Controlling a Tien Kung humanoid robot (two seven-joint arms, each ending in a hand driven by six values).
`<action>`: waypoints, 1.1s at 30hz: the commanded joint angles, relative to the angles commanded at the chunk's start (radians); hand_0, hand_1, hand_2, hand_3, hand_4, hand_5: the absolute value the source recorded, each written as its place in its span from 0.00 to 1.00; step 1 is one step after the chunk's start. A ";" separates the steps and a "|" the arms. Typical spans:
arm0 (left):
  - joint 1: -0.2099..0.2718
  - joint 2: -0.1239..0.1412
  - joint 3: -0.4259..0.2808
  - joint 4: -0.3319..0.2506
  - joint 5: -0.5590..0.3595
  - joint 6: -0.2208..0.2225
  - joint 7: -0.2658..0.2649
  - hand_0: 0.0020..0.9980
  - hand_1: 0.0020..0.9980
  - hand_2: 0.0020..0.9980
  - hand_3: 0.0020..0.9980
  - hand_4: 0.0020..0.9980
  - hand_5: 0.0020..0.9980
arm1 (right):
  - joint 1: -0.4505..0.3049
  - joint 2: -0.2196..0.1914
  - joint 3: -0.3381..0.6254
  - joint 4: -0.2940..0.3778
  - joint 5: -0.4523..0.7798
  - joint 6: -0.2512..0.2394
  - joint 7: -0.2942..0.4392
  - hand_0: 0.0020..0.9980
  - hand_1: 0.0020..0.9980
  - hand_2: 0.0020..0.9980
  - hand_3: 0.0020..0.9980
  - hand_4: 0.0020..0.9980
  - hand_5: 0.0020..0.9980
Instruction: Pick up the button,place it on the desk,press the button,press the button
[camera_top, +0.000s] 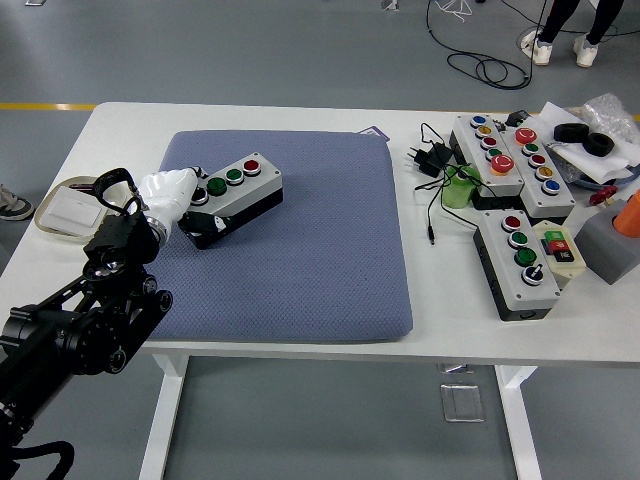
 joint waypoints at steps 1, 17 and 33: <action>0.000 0.002 0.001 0.003 0.000 0.002 -0.021 0.11 0.07 0.12 0.19 0.00 0.00 | 0.000 0.000 0.000 0.000 0.000 0.000 0.000 0.66 0.63 0.70 0.58 0.36 0.20; -0.014 0.035 -0.012 0.072 0.000 0.059 -0.379 0.10 0.05 0.08 0.15 0.00 0.00 | 0.000 0.002 0.002 0.000 -0.001 -0.001 0.000 0.66 0.63 0.70 0.58 0.36 0.20; -0.066 0.078 0.029 0.130 -0.055 0.027 -0.715 0.10 0.05 0.08 0.15 0.00 0.00 | -0.001 0.004 0.001 0.000 -0.002 0.000 -0.002 0.66 0.63 0.70 0.58 0.36 0.20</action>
